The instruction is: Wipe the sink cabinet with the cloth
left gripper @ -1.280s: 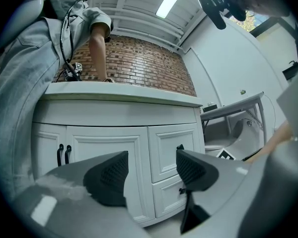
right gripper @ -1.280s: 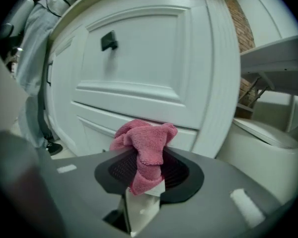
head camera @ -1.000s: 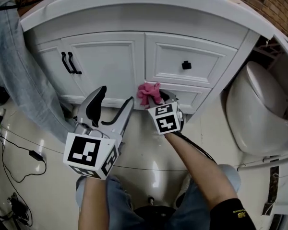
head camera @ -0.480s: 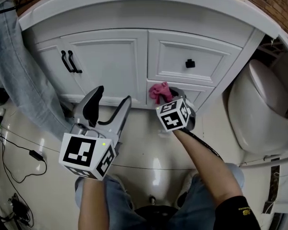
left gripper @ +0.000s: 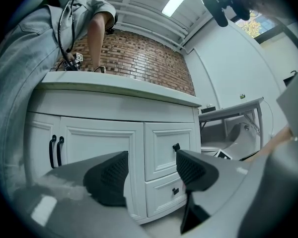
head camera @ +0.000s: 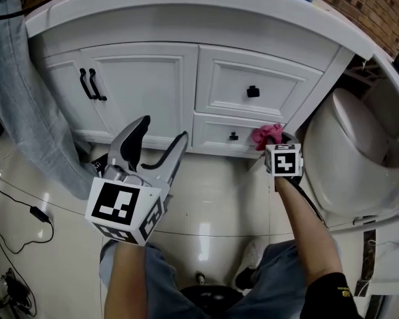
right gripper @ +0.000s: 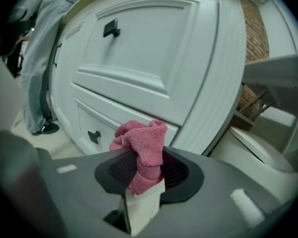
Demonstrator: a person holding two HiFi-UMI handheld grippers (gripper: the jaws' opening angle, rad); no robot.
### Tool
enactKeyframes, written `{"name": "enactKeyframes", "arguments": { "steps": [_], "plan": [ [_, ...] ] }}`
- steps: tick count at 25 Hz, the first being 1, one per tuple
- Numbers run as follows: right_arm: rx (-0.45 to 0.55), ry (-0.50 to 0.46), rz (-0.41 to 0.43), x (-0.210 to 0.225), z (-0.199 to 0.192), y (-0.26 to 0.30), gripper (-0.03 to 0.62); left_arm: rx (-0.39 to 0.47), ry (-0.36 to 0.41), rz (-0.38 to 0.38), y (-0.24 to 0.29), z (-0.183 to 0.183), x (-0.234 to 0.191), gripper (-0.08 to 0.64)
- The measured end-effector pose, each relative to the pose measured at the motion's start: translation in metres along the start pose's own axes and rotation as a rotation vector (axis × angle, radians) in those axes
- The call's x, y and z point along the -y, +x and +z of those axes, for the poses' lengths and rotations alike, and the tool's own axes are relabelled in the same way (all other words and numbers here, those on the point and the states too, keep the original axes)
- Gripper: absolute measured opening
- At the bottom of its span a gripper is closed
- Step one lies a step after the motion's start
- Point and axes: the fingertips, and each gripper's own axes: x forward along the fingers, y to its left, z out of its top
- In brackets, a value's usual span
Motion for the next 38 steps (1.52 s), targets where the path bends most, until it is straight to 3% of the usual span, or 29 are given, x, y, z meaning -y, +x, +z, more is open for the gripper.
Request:
{"name": "enactKeyframes", "arguments": {
  "steps": [4, 6, 11, 15, 17, 19, 22, 28, 38],
  "plan": [
    [-0.025, 0.077, -0.087, 0.028, -0.011, -0.006, 0.127, 0.000, 0.001, -0.007, 0.000, -0.001, 0.001, 0.305],
    [-0.055, 0.150, -0.071, 0.020, -0.021, -0.005, 0.127, 0.000, 0.003, -0.007, -0.002, 0.000, 0.000, 0.305],
    [0.122, 0.087, 0.164, -0.092, 0.030, -0.011, 0.129, 0.004, 0.004, 0.005, -0.004, 0.001, -0.004, 0.305],
    [0.155, 0.038, 0.368, -0.200, 0.055, -0.014, 0.130, -0.007, 0.008, 0.016, -0.007, -0.001, -0.004, 0.305],
    [0.144, 0.030, 0.411, -0.237, 0.062, -0.010, 0.130, -0.015, 0.007, 0.023, -0.011, -0.002, -0.007, 0.305],
    [0.115, 0.026, 0.403, -0.255, 0.066, -0.001, 0.130, -0.017, -0.003, 0.040, -0.017, -0.002, -0.013, 0.305],
    [0.062, 0.055, 0.336, -0.248, 0.059, 0.014, 0.130, -0.021, -0.010, 0.068, -0.027, -0.003, -0.024, 0.305],
    [0.045, 0.074, 0.210, -0.186, 0.042, 0.023, 0.130, -0.016, -0.022, 0.085, -0.034, -0.005, -0.046, 0.305],
    [0.046, 0.009, 0.109, -0.114, 0.019, -0.003, 0.133, 0.003, -0.027, 0.017, -0.016, 0.001, -0.017, 0.305]
  ]
}}
